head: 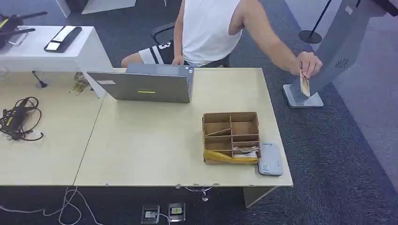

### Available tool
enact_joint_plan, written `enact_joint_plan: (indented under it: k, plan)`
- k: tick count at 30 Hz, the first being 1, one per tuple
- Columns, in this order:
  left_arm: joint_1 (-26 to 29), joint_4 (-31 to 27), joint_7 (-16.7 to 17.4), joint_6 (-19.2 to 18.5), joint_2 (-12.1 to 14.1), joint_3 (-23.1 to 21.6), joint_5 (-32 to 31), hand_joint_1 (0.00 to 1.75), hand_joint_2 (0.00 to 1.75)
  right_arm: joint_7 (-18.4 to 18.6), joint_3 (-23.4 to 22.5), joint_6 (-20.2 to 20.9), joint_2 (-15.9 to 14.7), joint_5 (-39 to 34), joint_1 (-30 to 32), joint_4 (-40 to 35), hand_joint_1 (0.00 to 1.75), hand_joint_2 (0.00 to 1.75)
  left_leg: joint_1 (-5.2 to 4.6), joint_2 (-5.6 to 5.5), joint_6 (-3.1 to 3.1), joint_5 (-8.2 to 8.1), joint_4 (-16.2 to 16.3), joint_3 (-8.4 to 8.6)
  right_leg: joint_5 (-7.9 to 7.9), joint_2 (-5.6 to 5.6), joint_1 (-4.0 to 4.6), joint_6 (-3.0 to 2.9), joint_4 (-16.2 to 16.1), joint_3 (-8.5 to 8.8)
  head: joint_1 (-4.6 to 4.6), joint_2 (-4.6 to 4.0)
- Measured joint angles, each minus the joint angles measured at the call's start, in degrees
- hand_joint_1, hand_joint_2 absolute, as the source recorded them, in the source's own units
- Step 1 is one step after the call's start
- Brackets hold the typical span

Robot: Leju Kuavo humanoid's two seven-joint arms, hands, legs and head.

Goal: Pass the card to the sensor for recognition and then transmit it.

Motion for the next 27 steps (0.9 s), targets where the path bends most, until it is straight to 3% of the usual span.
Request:
enact_joint_plan:
  k: [6,12,17,21,27]
  plan:
    - [0.05,0.0,-0.64,0.0,0.04,0.0,0.5,0.0,1.75,-0.04,12.37,-0.7,-3.57,-0.65,-2.68,-7.79,0.0,1.75,0.0,-0.45,-0.03,0.16,0.0,-0.21,0.01,-0.43,0.01,0.0,0.05,0.04,0.02,0.0]
    - [0.04,0.0,-1.31,0.0,0.09,0.0,-0.13,0.0,1.75,-0.5,31.26,4.31,-8.03,3.55,-9.13,-14.52,0.0,1.75,0.06,-0.51,-0.04,0.18,0.0,-0.31,0.0,-0.48,0.07,-0.01,0.09,0.03,0.13,0.0]
    - [-0.01,0.0,-1.31,0.0,0.09,0.0,-0.83,0.0,1.75,-3.7,48.39,6.53,-7.7,8.77,-14.76,-17.69,0.0,1.75,0.12,-0.6,-0.06,0.23,0.0,-0.22,0.0,-0.56,0.12,-0.01,0.08,0.02,0.06,0.0]
    - [0.0,0.0,-1.31,0.0,0.11,-0.02,-1.57,0.0,1.75,-6.32,58.9,10.52,-6.78,12.7,-17.24,-20.14,0.0,1.75,0.14,-0.74,-0.05,0.25,0.0,-0.33,-0.01,-0.72,0.13,-0.02,0.1,0.01,0.13,0.0]
    - [-0.06,0.0,-1.4,0.0,0.11,-0.02,-1.64,0.0,1.75,-8.88,76.58,16.44,-2.62,17.51,-21.72,-22.61,0.0,1.75,0.24,-0.73,-0.08,0.24,0.0,-0.32,-0.04,-0.7,0.26,-0.06,0.1,-0.06,0.07,0.0]
